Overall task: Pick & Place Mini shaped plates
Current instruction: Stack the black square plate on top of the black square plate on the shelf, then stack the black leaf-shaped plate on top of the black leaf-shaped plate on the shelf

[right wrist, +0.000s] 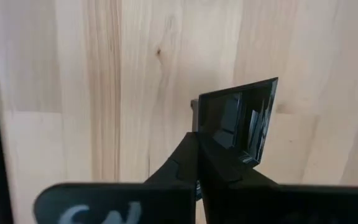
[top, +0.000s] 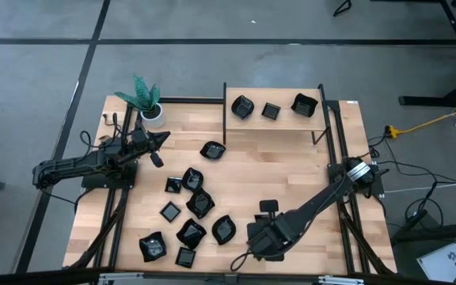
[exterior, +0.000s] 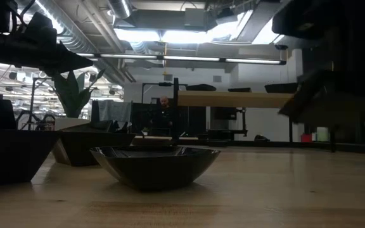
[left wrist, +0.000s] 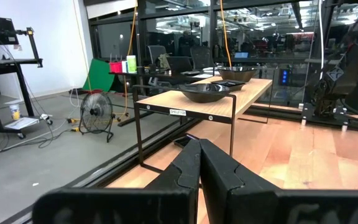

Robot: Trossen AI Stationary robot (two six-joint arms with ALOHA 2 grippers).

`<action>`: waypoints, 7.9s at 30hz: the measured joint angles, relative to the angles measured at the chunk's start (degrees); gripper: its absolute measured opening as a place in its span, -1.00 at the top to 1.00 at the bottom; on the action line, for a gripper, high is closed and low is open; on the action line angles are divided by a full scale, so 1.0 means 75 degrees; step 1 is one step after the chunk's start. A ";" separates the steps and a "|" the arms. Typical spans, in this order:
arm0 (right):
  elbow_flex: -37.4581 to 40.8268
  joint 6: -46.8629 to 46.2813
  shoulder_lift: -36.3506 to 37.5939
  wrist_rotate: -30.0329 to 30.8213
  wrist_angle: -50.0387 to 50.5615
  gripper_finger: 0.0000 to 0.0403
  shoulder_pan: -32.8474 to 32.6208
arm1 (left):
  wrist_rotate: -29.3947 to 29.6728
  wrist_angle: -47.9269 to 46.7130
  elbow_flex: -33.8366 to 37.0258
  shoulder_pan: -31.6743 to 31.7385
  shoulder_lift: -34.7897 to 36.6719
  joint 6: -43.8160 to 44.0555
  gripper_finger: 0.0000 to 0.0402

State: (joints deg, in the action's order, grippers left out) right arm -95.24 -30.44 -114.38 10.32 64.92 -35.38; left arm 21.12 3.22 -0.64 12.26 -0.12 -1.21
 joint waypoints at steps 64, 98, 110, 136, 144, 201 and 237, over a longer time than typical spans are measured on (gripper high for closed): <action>-0.1338 0.2734 0.1992 0.3150 0.1077 0.99 0.4548 | 0.0000 0.0001 0.0000 0.0001 -0.0001 0.0000 0.98; 0.0473 0.3262 0.1972 0.3071 0.0632 0.99 0.7128 | 0.0000 0.0001 0.0001 -0.0001 0.0001 0.0000 0.98; 0.0743 0.3547 0.1972 0.3093 0.0369 0.82 0.7155 | 0.0000 0.0000 0.0000 0.0002 0.0001 0.0000 0.98; -0.1108 0.3258 0.1966 0.2262 0.1332 0.25 0.6898 | 0.0000 0.0000 0.0001 0.0002 -0.0002 0.0000 0.98; -0.1122 0.2812 0.1966 0.0892 0.0898 0.29 0.6253 | 0.0000 0.0001 0.0002 0.0001 -0.0002 0.0000 0.98; -0.1122 0.1748 -0.1484 0.0604 -0.4603 0.29 0.2715 | 0.0000 0.0003 0.0003 0.0002 -0.0002 -0.0003 0.98; -0.1122 0.1527 -0.1939 0.1085 -0.4566 0.29 0.2804 | 0.0000 0.0003 0.0000 0.0000 0.0000 0.0000 0.98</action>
State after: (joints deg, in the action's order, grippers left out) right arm -103.66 -18.98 -128.92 18.46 30.68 -14.35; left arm 21.12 3.25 -0.64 12.26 -0.13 -1.21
